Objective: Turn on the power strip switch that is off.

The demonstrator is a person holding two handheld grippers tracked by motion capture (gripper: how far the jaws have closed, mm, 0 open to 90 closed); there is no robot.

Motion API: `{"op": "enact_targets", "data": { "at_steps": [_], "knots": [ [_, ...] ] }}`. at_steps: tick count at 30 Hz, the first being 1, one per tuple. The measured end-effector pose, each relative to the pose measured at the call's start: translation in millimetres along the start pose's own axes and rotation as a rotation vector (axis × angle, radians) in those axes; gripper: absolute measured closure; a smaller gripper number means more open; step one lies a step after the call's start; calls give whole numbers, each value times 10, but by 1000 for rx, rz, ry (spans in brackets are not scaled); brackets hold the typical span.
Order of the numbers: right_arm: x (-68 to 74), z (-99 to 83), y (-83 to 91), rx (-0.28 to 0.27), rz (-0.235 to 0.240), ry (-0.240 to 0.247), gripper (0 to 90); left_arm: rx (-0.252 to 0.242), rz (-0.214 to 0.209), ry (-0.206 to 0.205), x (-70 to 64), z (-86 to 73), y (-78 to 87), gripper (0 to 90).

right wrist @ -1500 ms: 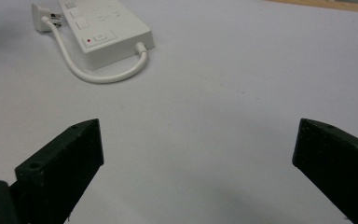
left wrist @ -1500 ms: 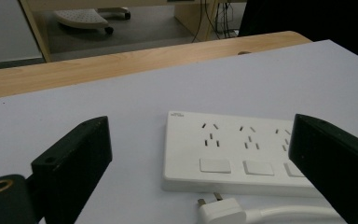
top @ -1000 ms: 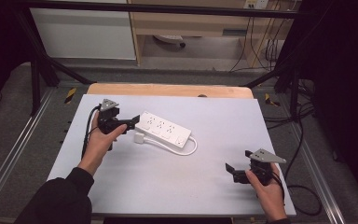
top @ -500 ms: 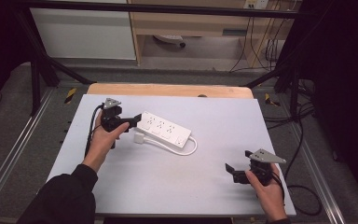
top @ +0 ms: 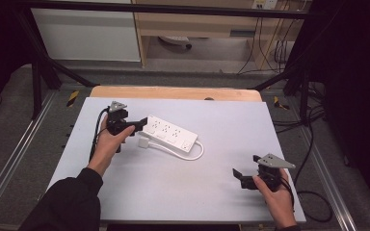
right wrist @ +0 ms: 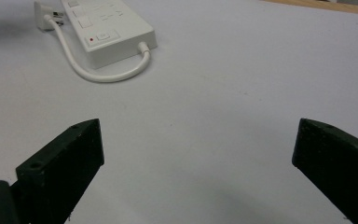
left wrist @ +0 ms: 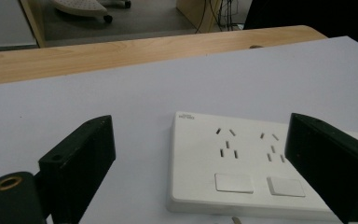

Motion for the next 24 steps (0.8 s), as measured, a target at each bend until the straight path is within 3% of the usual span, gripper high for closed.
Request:
{"op": "enact_targets", "data": {
  "at_steps": [7, 14, 24],
  "knots": [
    [2, -1, -5, 4, 3, 0, 24, 17, 8, 9, 37, -17, -30, 96],
    [4, -1, -4, 4, 4, 0, 25, 43, 7, 25, 14, -42, -76, 212],
    [3, -1, -2, 3, 5, 2, 25, 63, -29, -2, -83, -61, -133, 373]
  ]
}}
Point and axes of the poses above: each handheld gripper's, and its own axes: y roughly backward along the jaws, z roughly out of its top, x roughly to its left, the point moved 2 cm from there along -y, roughly forward along the jaws, and after that the axes turned 3 degrees about x, right-handed, at the moved point
